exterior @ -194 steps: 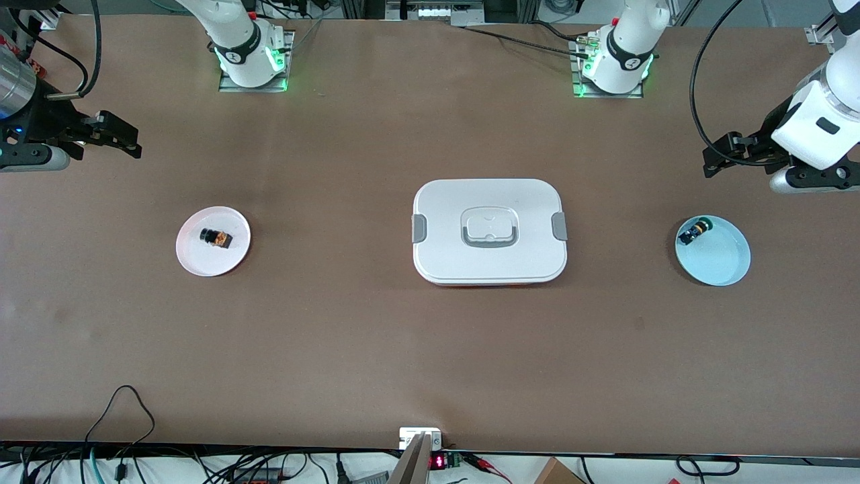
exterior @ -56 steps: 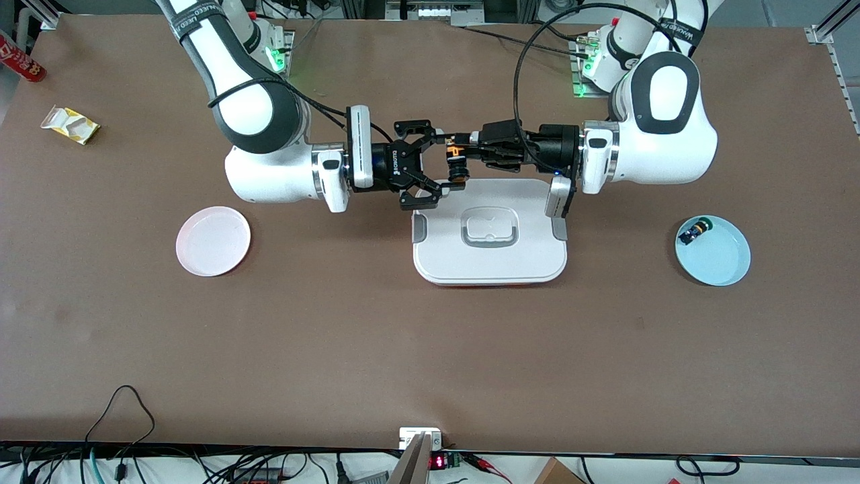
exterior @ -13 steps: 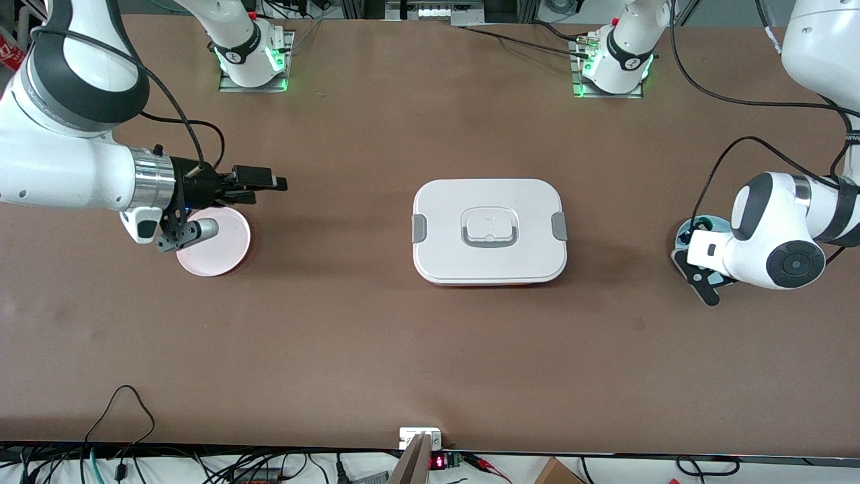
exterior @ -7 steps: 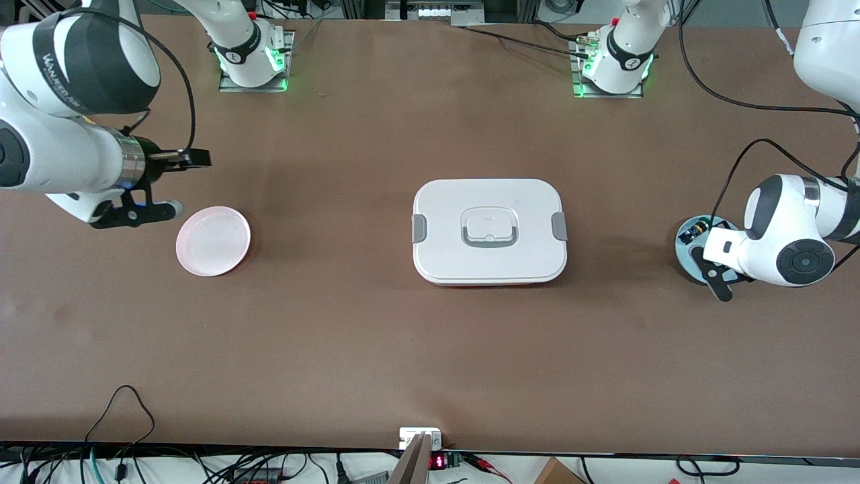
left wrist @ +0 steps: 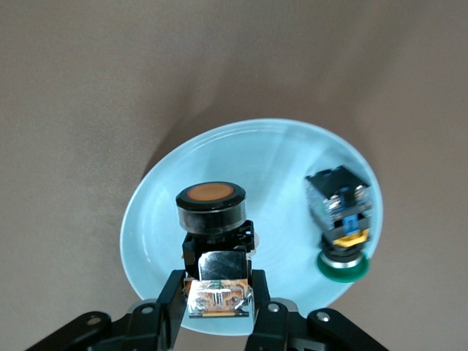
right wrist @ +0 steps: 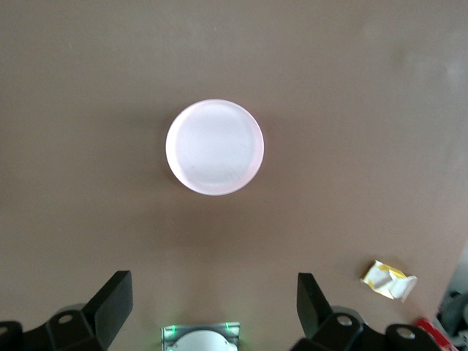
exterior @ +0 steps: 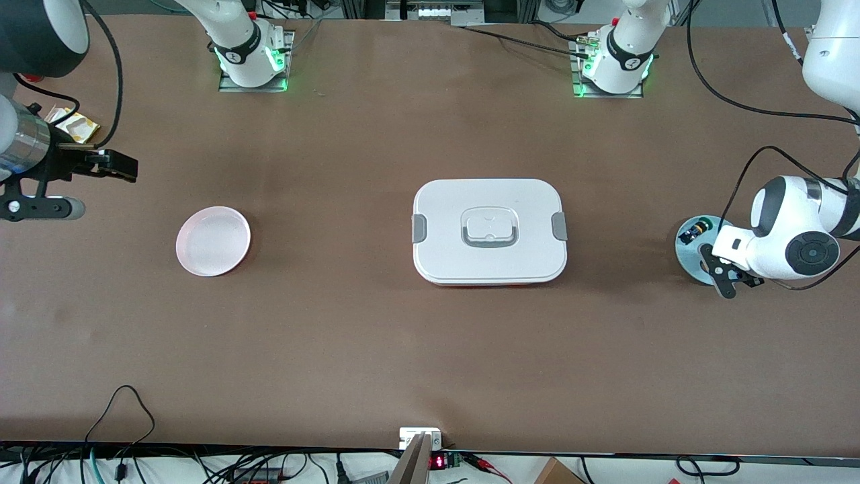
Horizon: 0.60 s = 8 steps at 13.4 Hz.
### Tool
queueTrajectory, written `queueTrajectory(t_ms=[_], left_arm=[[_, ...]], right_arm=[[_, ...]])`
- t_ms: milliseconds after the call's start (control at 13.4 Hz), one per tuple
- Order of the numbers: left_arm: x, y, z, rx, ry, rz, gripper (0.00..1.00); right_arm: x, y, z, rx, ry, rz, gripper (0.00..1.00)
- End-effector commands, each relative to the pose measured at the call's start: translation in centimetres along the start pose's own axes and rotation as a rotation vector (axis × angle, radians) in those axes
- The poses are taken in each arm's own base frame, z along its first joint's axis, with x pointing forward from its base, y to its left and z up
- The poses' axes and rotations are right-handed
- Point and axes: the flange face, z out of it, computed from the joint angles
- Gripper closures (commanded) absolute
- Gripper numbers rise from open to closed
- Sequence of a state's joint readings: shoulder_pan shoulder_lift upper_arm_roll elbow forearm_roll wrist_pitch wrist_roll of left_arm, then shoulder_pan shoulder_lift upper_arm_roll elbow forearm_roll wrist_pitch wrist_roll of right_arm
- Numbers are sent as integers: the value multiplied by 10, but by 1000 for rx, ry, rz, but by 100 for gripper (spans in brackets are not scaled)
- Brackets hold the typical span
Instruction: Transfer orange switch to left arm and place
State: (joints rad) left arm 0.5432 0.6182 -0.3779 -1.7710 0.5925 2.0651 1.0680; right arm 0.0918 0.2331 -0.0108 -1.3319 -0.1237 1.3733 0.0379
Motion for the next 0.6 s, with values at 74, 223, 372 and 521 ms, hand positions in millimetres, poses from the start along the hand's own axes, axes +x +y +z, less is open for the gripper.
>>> queueTrajectory(t_ms=[74, 223, 372, 521], left_arm=[[-15, -8, 11, 33, 17, 111, 83], [-24, -11, 29, 29, 30, 108, 82], [-25, -11, 28, 30, 32, 104, 70], [-30, -15, 23, 39, 37, 93, 0]], right_arm=[[-18, 7, 28, 40, 79, -1, 0], [-28, 8, 37, 42, 101, -20, 0], [-29, 3, 38, 88, 94, -29, 0], [-39, 3, 29, 90, 90, -35, 0]])
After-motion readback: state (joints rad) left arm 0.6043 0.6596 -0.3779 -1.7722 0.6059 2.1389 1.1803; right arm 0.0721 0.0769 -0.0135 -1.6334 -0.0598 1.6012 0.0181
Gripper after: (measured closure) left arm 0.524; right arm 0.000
